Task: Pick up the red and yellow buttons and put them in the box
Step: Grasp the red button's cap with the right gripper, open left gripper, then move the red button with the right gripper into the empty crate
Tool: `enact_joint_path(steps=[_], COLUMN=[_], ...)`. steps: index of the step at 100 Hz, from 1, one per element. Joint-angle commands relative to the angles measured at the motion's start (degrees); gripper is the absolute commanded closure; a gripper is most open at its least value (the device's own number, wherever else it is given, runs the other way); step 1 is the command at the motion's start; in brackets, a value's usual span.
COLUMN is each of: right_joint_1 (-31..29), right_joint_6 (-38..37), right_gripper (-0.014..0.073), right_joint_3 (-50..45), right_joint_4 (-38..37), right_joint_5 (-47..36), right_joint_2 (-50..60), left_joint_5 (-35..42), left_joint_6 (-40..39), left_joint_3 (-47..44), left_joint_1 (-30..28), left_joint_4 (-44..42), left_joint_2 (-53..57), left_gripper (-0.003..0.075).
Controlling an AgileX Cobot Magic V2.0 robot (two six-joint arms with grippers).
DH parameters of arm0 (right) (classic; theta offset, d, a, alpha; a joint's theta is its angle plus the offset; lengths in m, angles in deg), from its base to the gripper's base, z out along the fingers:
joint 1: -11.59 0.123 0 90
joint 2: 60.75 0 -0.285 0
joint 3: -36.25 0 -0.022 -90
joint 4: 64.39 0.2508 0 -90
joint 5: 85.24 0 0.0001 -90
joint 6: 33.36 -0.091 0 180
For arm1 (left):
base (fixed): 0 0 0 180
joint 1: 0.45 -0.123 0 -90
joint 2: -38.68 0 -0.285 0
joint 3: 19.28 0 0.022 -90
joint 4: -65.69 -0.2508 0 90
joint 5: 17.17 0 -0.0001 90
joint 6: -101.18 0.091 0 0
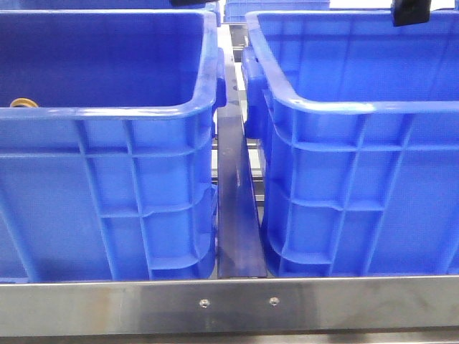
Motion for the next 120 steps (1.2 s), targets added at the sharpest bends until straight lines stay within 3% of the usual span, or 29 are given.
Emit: enact_joint_path(steps=[1,32,61,93,105,120], right_joint_1=[0.22,-1.13,-2.51,-2.51,-2.51,-2.51], right_joint_6=[1.57,10.44,15.82,22.67,25.30,29.75], right_gripper=[0.0423,0.0423,0.0423,0.0423,0.0423,0.0423], right_joint_3=[2.02,2.01,2.38,2.38,2.51,4.50], right_joint_4=[4.16,9.89,11.11,11.12,11.29,11.29], right_joint_5=[2.07,-3.17,-7.50,-16.82,-21.21,-28.58], right_joint_2=[1.11,1.11,1.11,1.11,1.11,1.11], left_joint_5=[3.63,1.78,-1.34,-0.95,-0.97,-0.37], left_joint_6=[-0.02,-0.58,-1.80,-3.29,-3.29,-3.29], left_joint_3=[1.72,1.72,0.85,-8.51,-11.15,-12.72], left_joint_1=[-0.08,-5.92,-22.47,-43.50,-47.43,-48.12], left_joint_4=[0.69,0.69,0.69,0.69,0.69,0.69], left_joint_2=[1.09,3.25,8.77,20.62,25.19,29.20], left_gripper=[0.0059,0.0061,0.0095,0.0095,0.0102,0.0102])
